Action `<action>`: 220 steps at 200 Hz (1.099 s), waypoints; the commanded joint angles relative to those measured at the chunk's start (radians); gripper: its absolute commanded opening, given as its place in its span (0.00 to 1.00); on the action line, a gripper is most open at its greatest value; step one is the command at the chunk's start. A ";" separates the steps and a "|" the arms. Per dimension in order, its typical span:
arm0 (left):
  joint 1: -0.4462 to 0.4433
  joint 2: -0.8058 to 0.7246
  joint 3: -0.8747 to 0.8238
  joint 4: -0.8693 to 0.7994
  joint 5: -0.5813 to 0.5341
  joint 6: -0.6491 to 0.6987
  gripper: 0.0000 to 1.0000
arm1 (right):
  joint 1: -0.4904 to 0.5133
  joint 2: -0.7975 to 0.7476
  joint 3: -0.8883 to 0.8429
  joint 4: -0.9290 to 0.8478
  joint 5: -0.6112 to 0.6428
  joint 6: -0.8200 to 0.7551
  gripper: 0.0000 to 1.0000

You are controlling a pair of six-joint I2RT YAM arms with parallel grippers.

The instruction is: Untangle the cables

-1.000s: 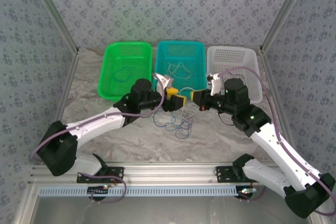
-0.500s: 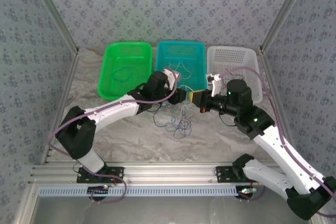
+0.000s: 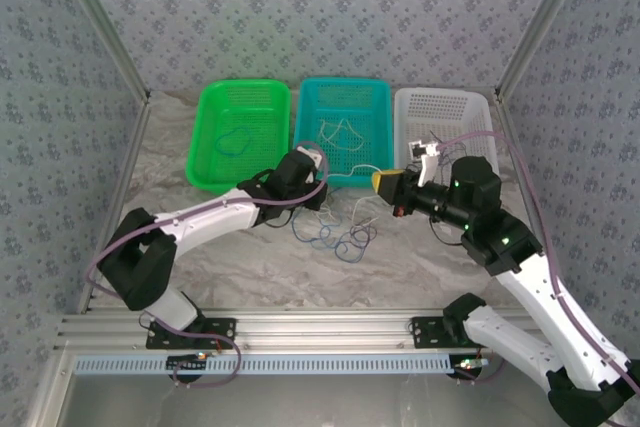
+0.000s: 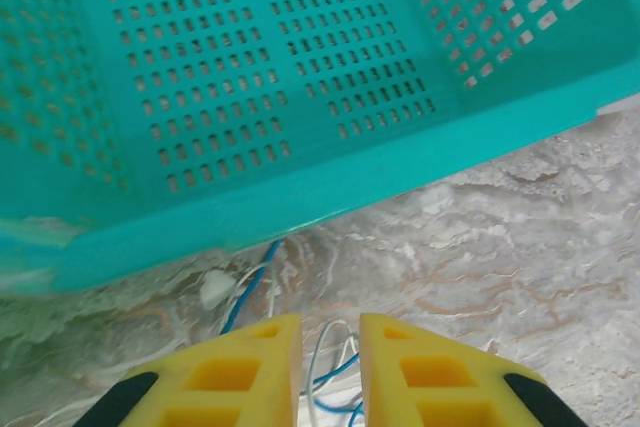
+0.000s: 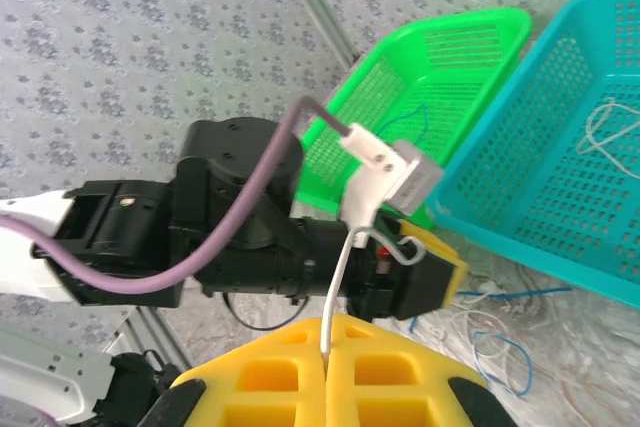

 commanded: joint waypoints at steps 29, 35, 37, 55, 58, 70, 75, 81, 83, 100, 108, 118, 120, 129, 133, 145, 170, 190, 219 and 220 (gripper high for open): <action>-0.007 -0.115 -0.068 -0.068 -0.107 0.020 0.21 | -0.054 -0.071 0.053 -0.114 0.053 -0.029 0.00; -0.006 -0.124 -0.073 -0.077 -0.119 0.020 0.21 | -0.061 -0.076 0.051 -0.121 0.059 -0.028 0.00; -0.006 -0.125 -0.076 -0.080 -0.123 0.020 0.21 | -0.062 -0.077 0.051 -0.124 0.062 -0.028 0.00; -0.005 -0.145 -0.093 -0.105 -0.152 0.021 0.21 | -0.078 -0.094 0.046 -0.141 0.099 -0.025 0.00; -0.005 -0.146 -0.095 -0.109 -0.156 0.023 0.21 | -0.081 -0.096 0.045 -0.145 0.110 -0.023 0.00; -0.005 -0.154 -0.104 -0.127 -0.169 0.026 0.21 | -0.094 -0.105 0.044 -0.161 0.141 -0.017 0.00; -0.005 -0.158 -0.105 -0.134 -0.178 0.026 0.22 | -0.102 -0.108 0.043 -0.168 0.153 -0.015 0.00; -0.005 -0.160 -0.108 -0.144 -0.190 0.025 0.22 | -0.110 -0.111 0.042 -0.173 0.171 -0.011 0.00; -0.005 -0.161 -0.109 -0.146 -0.195 0.026 0.22 | -0.112 -0.113 0.042 -0.175 0.176 -0.009 0.00; -0.005 -0.174 -0.108 -0.169 -0.229 0.024 0.23 | -0.135 -0.123 0.037 -0.189 0.219 0.005 0.00; -0.005 -0.185 -0.110 -0.168 -0.228 0.028 0.23 | -0.144 -0.128 0.031 -0.190 0.230 0.008 0.00; -0.005 -0.200 -0.115 -0.151 -0.209 0.038 0.23 | -0.157 -0.131 0.026 -0.194 0.241 0.014 0.00; -0.006 -0.204 -0.117 -0.147 -0.204 0.040 0.23 | -0.157 -0.130 0.025 -0.194 0.239 0.015 0.00; -0.005 -0.222 -0.127 -0.121 -0.181 0.049 0.23 | -0.164 -0.126 0.019 -0.190 0.237 0.017 0.00; -0.006 -0.230 -0.132 -0.107 -0.173 0.051 0.23 | -0.166 -0.123 0.015 -0.190 0.229 0.019 0.00; -0.006 -0.255 -0.148 -0.067 -0.164 0.052 0.22 | -0.165 -0.113 -0.005 -0.178 0.195 0.034 0.00; -0.005 -0.305 -0.159 -0.044 -0.211 0.047 0.17 | -0.163 -0.107 -0.060 -0.140 0.141 0.052 0.00; -0.005 -0.351 -0.159 -0.031 -0.209 0.066 0.16 | -0.164 -0.095 -0.098 -0.154 0.126 0.046 0.02; -0.005 -0.414 -0.174 0.066 -0.055 0.107 0.17 | -0.163 -0.034 -0.137 -0.208 0.094 0.041 0.02; -0.005 -0.415 -0.176 0.070 -0.051 0.107 0.17 | -0.163 -0.032 -0.139 -0.208 0.094 0.042 0.02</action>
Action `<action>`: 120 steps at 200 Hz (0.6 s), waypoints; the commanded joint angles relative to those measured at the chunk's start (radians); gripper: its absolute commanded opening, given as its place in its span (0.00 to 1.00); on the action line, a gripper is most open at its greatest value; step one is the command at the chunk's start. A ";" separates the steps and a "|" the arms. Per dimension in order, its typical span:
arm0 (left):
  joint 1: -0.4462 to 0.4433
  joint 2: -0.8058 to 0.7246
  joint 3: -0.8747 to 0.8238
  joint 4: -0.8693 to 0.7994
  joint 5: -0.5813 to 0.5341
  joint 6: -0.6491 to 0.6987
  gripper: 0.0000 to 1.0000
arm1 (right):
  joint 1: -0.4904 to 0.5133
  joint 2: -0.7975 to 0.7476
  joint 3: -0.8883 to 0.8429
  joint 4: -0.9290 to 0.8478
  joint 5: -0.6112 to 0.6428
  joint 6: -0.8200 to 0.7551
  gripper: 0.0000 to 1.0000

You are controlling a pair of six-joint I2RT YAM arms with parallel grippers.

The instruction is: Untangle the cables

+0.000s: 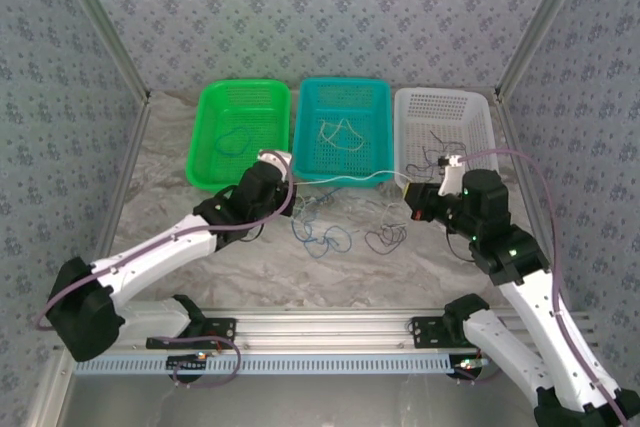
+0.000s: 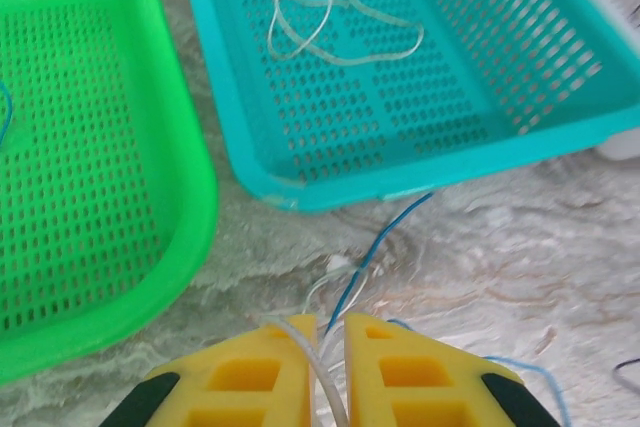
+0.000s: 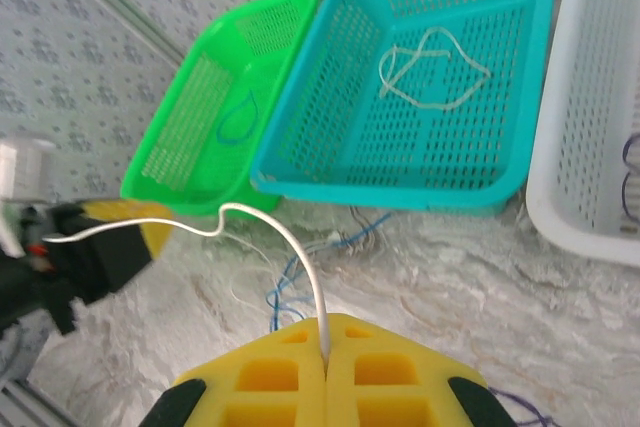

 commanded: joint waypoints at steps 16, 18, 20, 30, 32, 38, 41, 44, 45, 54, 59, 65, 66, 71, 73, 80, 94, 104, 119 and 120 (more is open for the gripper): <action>-0.005 -0.080 -0.028 0.162 0.170 0.043 0.17 | -0.001 0.070 -0.048 -0.042 -0.041 0.017 0.02; -0.005 -0.082 -0.029 0.166 0.178 0.043 0.17 | 0.000 0.074 -0.050 -0.041 -0.040 0.017 0.03; -0.005 -0.084 -0.030 0.171 0.186 0.044 0.17 | -0.001 0.076 -0.051 -0.041 -0.040 0.017 0.03; -0.005 -0.088 -0.030 0.190 0.224 0.045 0.17 | 0.000 0.092 -0.058 -0.039 -0.036 0.021 0.06; -0.005 -0.088 -0.029 0.191 0.232 0.044 0.17 | 0.000 0.096 -0.060 -0.038 -0.036 0.023 0.06; -0.005 -0.089 -0.027 0.198 0.252 0.046 0.17 | 0.001 0.104 -0.063 -0.033 -0.034 0.026 0.08; -0.005 -0.089 -0.026 0.201 0.266 0.048 0.17 | 0.000 0.110 -0.067 -0.030 -0.034 0.027 0.09; -0.006 -0.088 -0.023 0.203 0.278 0.049 0.17 | 0.002 0.115 -0.069 -0.026 -0.034 0.029 0.11; -0.005 -0.087 -0.023 0.204 0.282 0.049 0.17 | 0.002 0.116 -0.070 -0.024 -0.034 0.028 0.12; -0.005 -0.084 -0.018 0.206 0.313 0.049 0.17 | 0.005 0.129 -0.080 -0.012 -0.033 0.034 0.24; -0.005 -0.080 -0.013 0.206 0.324 0.047 0.17 | 0.007 0.134 -0.085 -0.002 -0.034 0.036 0.25; -0.005 -0.078 -0.011 0.206 0.329 0.043 0.17 | 0.010 0.140 -0.091 0.007 -0.036 0.037 0.24; -0.006 -0.077 -0.010 0.205 0.330 0.043 0.17 | 0.010 0.142 -0.092 0.009 -0.036 0.038 0.24; -0.005 -0.075 -0.008 0.204 0.327 0.040 0.17 | 0.013 0.144 -0.095 0.016 -0.035 0.040 0.23; -0.005 -0.075 -0.007 0.204 0.327 0.038 0.17 | 0.015 0.146 -0.098 0.019 -0.035 0.041 0.23; -0.005 -0.076 -0.005 0.204 0.323 0.037 0.17 | 0.020 0.149 -0.103 0.027 -0.035 0.046 0.23; -0.005 -0.081 0.003 0.206 0.296 0.026 0.16 | 0.031 0.150 -0.106 0.029 -0.019 0.046 0.31; -0.005 -0.082 0.020 0.202 0.283 0.029 0.16 | 0.036 0.145 -0.111 0.021 0.002 0.046 0.44; -0.005 -0.078 0.058 0.200 0.293 0.035 0.16 | 0.043 0.133 -0.122 0.019 0.022 0.040 0.62; -0.005 -0.077 0.062 0.200 0.296 0.035 0.16 | 0.043 0.132 -0.123 0.020 0.024 0.040 0.63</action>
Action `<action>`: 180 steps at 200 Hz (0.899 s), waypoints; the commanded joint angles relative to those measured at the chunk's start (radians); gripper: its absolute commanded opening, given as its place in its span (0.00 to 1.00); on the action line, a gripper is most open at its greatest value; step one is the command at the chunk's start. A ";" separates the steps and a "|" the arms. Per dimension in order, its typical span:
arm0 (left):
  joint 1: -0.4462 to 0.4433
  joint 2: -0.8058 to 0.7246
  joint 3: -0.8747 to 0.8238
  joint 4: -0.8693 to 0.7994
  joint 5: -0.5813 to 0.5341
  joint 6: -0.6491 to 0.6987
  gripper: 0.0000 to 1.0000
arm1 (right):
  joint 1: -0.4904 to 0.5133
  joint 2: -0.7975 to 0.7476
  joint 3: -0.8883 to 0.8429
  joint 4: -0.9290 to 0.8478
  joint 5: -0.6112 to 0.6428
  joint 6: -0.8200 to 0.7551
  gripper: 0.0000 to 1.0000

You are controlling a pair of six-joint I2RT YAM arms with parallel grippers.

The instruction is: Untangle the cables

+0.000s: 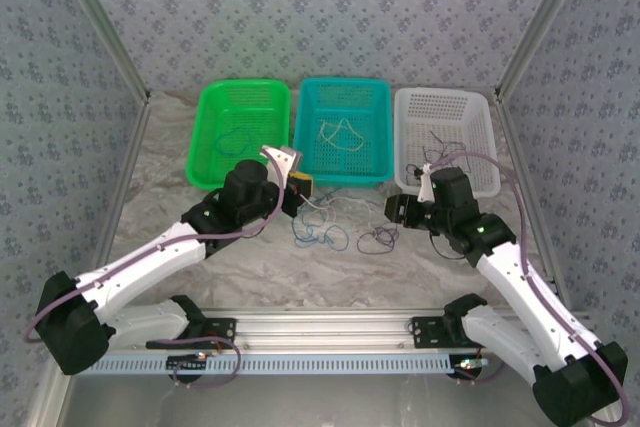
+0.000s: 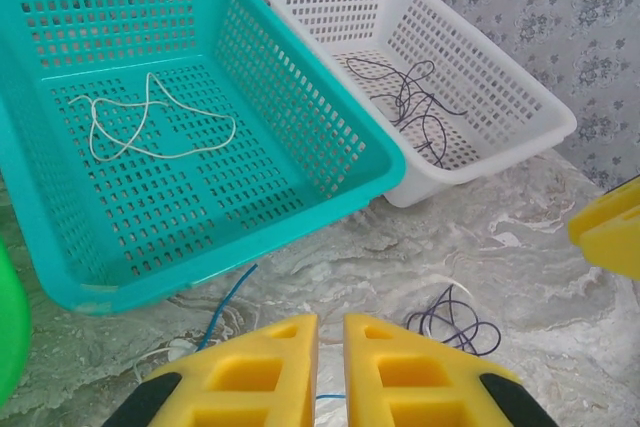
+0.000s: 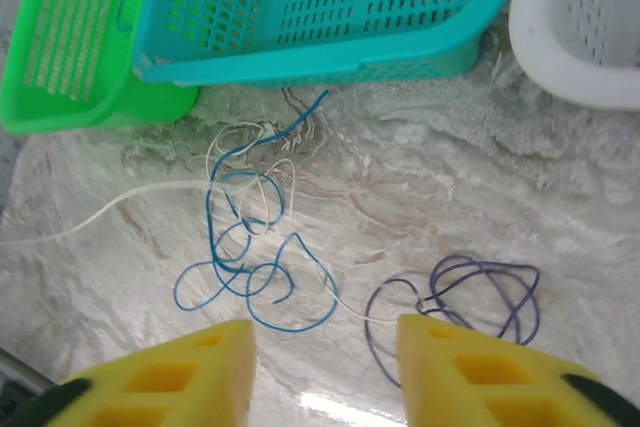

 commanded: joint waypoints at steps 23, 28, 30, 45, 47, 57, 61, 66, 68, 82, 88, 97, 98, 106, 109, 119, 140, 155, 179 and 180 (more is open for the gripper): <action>-0.006 0.025 0.154 0.025 0.060 0.018 0.16 | 0.027 -0.055 -0.038 0.036 0.036 -0.004 0.74; -0.007 0.033 0.171 0.019 0.066 0.021 0.15 | 0.033 -0.063 -0.044 0.044 0.033 -0.008 0.75; -0.007 0.036 0.177 0.016 0.068 0.021 0.15 | 0.035 -0.066 -0.046 0.048 0.032 -0.009 0.75; -0.007 0.059 0.222 0.004 0.086 0.023 0.15 | 0.061 -0.083 -0.069 0.065 0.044 -0.022 0.77; -0.007 0.061 0.227 0.004 0.088 0.023 0.15 | 0.065 -0.085 -0.073 0.068 0.048 -0.024 0.77; -0.007 0.071 0.251 0.004 0.100 0.022 0.15 | 0.091 -0.084 -0.087 0.083 0.061 -0.028 0.78; -0.007 0.075 0.261 0.005 0.101 0.022 0.15 | 0.104 -0.083 -0.093 0.090 0.067 -0.027 0.78; -0.006 0.077 0.273 0.005 0.104 0.021 0.14 | 0.120 -0.078 -0.103 0.101 0.075 -0.023 0.78; -0.007 0.079 0.279 0.006 0.106 0.021 0.15 | 0.126 -0.076 -0.106 0.105 0.079 -0.023 0.79; -0.006 0.092 0.316 0.002 0.115 0.029 0.14 | 0.182 -0.049 -0.125 0.141 0.112 -0.021 0.79; -0.006 0.098 0.335 -0.002 0.115 0.033 0.15 | 0.208 -0.033 -0.130 0.150 0.137 -0.021 0.80; -0.006 0.106 0.361 -0.015 0.115 0.042 0.14 | 0.246 -0.004 -0.130 0.156 0.182 -0.021 0.80; -0.006 0.107 0.365 -0.016 0.115 0.043 0.14 | 0.250 0.000 -0.130 0.156 0.187 -0.021 0.80; -0.007 0.113 0.387 -0.027 0.117 0.053 0.15 | 0.273 0.024 -0.129 0.162 0.231 -0.021 0.80; -0.007 0.115 0.395 -0.032 0.117 0.057 0.15 | 0.281 0.032 -0.129 0.164 0.244 -0.020 0.81; -0.006 0.120 0.420 -0.047 0.114 0.072 0.15 | 0.294 0.053 -0.137 0.180 0.276 -0.020 0.81; -0.006 0.126 0.468 -0.065 0.109 0.094 0.15 | 0.294 0.082 -0.169 0.226 0.288 -0.022 0.82; -0.006 0.134 0.508 -0.074 0.119 0.102 0.15 | 0.296 0.088 -0.190 0.257 0.278 -0.030 0.82; -0.007 0.148 0.551 -0.078 0.139 0.107 0.15 | 0.297 0.095 -0.234 0.277 0.335 -0.032 0.85; -0.006 0.149 0.552 -0.078 0.139 0.108 0.15 | 0.297 0.095 -0.237 0.278 0.336 -0.033 0.85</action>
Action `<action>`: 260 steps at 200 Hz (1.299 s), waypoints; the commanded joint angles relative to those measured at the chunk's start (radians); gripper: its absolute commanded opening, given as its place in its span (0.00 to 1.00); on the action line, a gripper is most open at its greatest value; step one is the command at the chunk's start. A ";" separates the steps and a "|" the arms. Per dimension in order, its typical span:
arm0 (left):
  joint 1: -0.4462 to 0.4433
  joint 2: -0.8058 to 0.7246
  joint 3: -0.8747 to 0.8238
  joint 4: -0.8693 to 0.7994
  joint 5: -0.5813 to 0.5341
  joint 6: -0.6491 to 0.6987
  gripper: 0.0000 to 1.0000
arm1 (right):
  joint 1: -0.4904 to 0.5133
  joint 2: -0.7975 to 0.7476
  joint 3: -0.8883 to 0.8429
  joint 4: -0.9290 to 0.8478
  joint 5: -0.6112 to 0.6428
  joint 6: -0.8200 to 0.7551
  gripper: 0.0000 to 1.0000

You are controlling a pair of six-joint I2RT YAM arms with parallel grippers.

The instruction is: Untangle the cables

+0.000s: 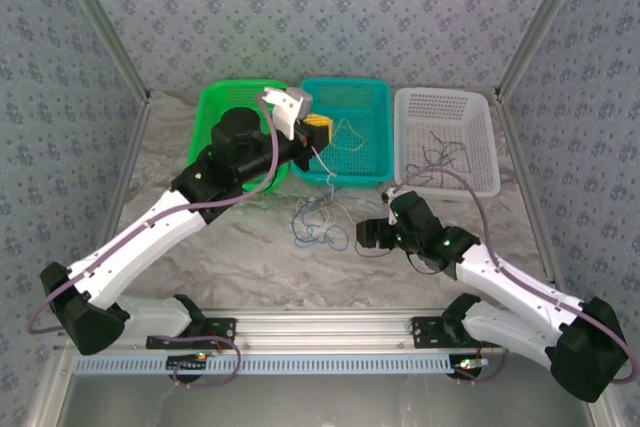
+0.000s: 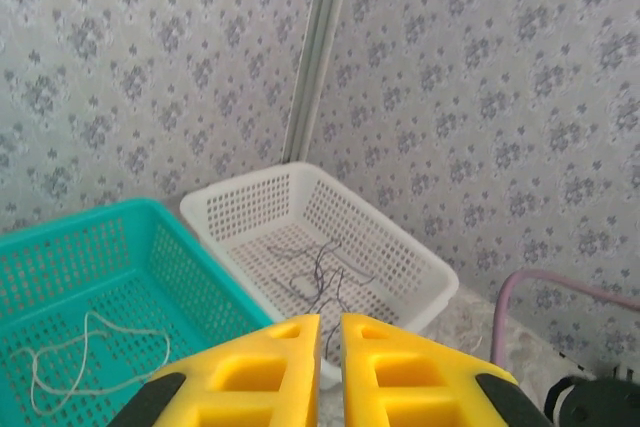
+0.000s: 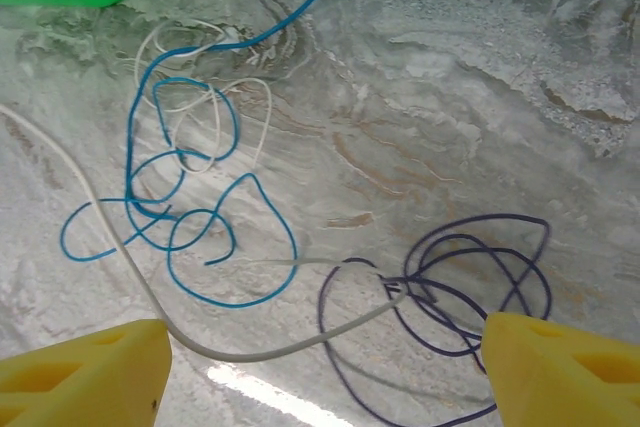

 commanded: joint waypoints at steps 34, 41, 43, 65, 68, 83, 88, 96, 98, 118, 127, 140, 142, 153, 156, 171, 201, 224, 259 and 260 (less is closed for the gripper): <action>-0.008 0.025 0.107 -0.017 0.032 0.046 0.15 | -0.017 0.054 -0.091 0.079 0.086 0.010 0.84; -0.008 0.026 0.116 -0.016 0.037 0.046 0.15 | -0.019 0.068 -0.098 0.094 0.081 0.015 0.84; -0.007 0.026 0.119 -0.016 0.039 0.045 0.15 | -0.019 0.071 -0.100 0.098 0.079 0.017 0.84; -0.006 0.038 0.144 -0.003 0.072 0.038 0.15 | -0.028 0.131 -0.106 0.140 0.106 0.043 0.82; -0.007 0.040 0.145 -0.002 0.076 0.036 0.15 | -0.028 0.141 -0.107 0.145 0.110 0.045 0.81; -0.007 0.042 0.146 0.009 0.090 0.027 0.15 | -0.030 0.189 -0.103 0.191 0.109 0.048 0.81; -0.006 0.041 0.144 0.012 0.092 0.024 0.15 | -0.029 0.204 -0.100 0.210 0.103 0.043 0.80; -0.007 0.040 0.141 0.014 0.099 0.020 0.15 | -0.031 0.238 -0.094 0.234 0.096 0.038 0.79; -0.007 0.039 0.141 0.014 0.100 0.020 0.16 | -0.030 0.246 -0.091 0.239 0.095 0.037 0.79; -0.008 0.033 0.132 0.016 0.107 0.010 0.15 | -0.030 0.323 -0.053 0.258 0.084 0.032 0.77; -0.007 0.027 0.125 0.020 0.107 0.006 0.15 | -0.030 0.357 -0.037 0.273 0.060 0.029 0.76; -0.007 0.020 0.114 0.025 0.104 0.005 0.16 | -0.025 0.387 -0.024 0.299 0.026 0.020 0.76; -0.007 0.019 0.114 0.025 0.103 0.006 0.16 | -0.024 0.391 -0.023 0.304 0.021 0.020 0.76; -0.006 0.020 0.112 0.021 0.094 0.010 0.16 | -0.016 0.403 -0.018 0.319 0.005 0.027 0.75; -0.007 0.020 0.112 0.020 0.093 0.012 0.16 | -0.014 0.405 -0.018 0.320 0.005 0.029 0.75; -0.007 0.020 0.112 0.012 0.082 0.023 0.16 | -0.003 0.396 -0.023 0.315 0.009 0.038 0.75; -0.005 0.024 0.119 -0.005 0.052 0.051 0.16 | -0.002 0.338 -0.054 0.292 0.014 0.047 0.74; -0.004 0.029 0.125 -0.002 0.060 0.051 0.16 | -0.002 0.299 -0.066 0.302 -0.001 0.040 0.75; -0.005 0.037 0.127 0.030 0.080 0.031 0.16 | -0.005 0.380 -0.028 0.343 -0.042 0.050 0.75; -0.005 0.037 0.128 0.030 0.080 0.031 0.16 | -0.005 0.383 -0.026 0.344 -0.043 0.051 0.75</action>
